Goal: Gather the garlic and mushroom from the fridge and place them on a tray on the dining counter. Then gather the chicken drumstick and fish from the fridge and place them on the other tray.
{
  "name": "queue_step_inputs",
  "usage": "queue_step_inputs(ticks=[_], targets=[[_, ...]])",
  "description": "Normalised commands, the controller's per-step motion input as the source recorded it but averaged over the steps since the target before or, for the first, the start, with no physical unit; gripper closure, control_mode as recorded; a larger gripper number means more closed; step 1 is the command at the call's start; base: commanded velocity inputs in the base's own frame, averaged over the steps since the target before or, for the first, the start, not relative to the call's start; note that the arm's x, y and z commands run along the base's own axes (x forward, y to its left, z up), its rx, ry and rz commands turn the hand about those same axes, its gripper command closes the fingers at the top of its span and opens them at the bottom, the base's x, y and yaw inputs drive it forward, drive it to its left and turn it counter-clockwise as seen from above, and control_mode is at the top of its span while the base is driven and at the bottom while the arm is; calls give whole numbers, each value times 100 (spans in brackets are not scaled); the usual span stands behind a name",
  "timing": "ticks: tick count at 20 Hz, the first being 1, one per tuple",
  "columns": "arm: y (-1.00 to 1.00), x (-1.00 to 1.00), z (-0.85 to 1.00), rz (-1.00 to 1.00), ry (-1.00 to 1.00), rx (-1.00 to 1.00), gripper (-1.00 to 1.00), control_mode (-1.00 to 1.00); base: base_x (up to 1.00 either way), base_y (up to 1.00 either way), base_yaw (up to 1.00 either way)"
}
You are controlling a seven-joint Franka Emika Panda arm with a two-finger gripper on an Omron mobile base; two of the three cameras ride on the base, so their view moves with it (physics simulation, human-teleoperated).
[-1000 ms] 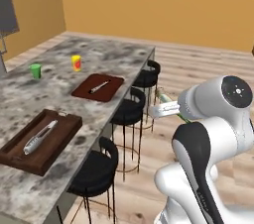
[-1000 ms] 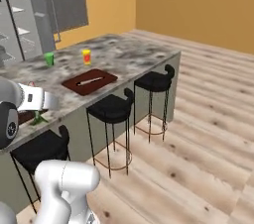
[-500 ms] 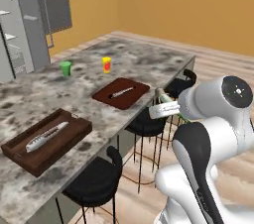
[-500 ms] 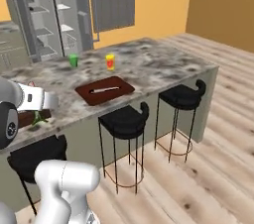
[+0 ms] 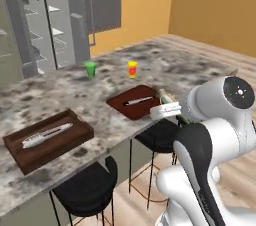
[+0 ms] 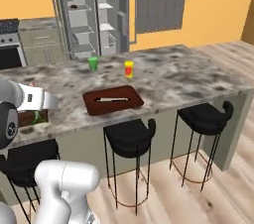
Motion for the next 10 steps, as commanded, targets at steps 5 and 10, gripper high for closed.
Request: queue_step_inputs(ticks=[5,10], targets=[[0,0,0,0,0,0,100,100,41,-50,47],[0,0,0,0,0,0,100,100,46,-48,47]])
